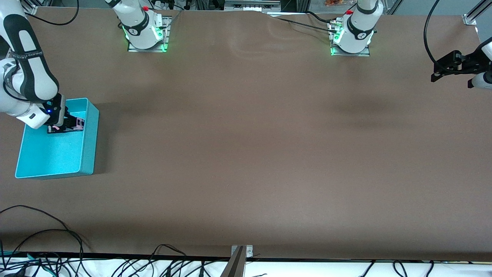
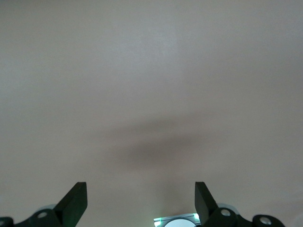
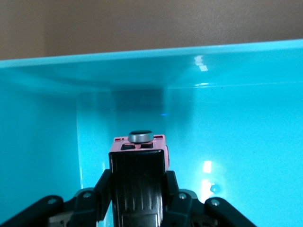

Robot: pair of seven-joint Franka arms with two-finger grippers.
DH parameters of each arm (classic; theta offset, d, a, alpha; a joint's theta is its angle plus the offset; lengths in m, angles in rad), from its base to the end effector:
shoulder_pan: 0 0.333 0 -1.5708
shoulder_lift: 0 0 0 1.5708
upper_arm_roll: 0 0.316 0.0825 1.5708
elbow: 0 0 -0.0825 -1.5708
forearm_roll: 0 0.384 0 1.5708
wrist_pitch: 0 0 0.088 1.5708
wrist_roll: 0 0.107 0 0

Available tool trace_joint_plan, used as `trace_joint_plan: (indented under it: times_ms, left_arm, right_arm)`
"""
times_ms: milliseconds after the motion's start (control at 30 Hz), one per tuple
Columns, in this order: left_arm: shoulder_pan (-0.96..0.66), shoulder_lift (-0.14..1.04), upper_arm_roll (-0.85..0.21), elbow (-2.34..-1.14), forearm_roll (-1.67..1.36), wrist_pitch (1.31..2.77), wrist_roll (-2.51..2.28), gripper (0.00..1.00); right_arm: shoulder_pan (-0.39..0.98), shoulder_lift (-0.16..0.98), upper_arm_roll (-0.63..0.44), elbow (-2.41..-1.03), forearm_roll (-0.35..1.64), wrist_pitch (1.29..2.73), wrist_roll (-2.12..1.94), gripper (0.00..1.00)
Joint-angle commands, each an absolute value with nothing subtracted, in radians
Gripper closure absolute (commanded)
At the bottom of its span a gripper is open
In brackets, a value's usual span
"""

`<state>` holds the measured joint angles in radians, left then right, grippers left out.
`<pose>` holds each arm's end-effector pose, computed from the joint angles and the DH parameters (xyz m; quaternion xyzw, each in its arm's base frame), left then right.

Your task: Wind and store pink jeep toy

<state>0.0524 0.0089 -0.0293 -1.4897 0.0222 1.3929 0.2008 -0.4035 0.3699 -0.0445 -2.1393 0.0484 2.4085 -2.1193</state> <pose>0.5384 0.0152 0.6426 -0.9947 0.0872 0.0537 0.0049 0.5062 -0.2431 0.2217 -0.6828 -0.7288 0.0073 0.0500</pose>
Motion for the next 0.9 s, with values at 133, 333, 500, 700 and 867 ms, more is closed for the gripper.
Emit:
trace_joint_plan:
  times_ms: [133, 333, 500, 700, 867]
  left_arm:
    - [0.052, 0.025, -0.032, -1.456, 0.029, 1.384, 0.206, 0.0]
    - [0.051, 0.025, -0.032, -1.457, 0.029, 1.384, 0.206, 0.0]
    - [0.051, 0.025, -0.032, -1.456, 0.029, 1.384, 0.206, 0.0]
    - [0.051, 0.025, -0.032, -1.457, 0.029, 1.384, 0.206, 0.0]
    - [0.051, 0.025, -0.032, -1.456, 0.029, 1.384, 0.204, 0.0]
  right_arm:
    - [-0.403, 0.338, -0.028, -2.126, 0.075, 2.395, -2.109, 0.37]
    - [-0.403, 0.255, 0.003, -2.126, 0.077, 2.382, -2.073, 0.34]
    - [-0.403, 0.169, 0.032, -2.126, 0.077, 2.342, -1.956, 0.31]
    - [-0.387, 0.103, 0.061, -2.126, 0.077, 2.284, -1.755, 0.3]
    - [-0.327, 0.069, 0.063, -2.086, 0.072, 2.215, -1.559, 0.3]
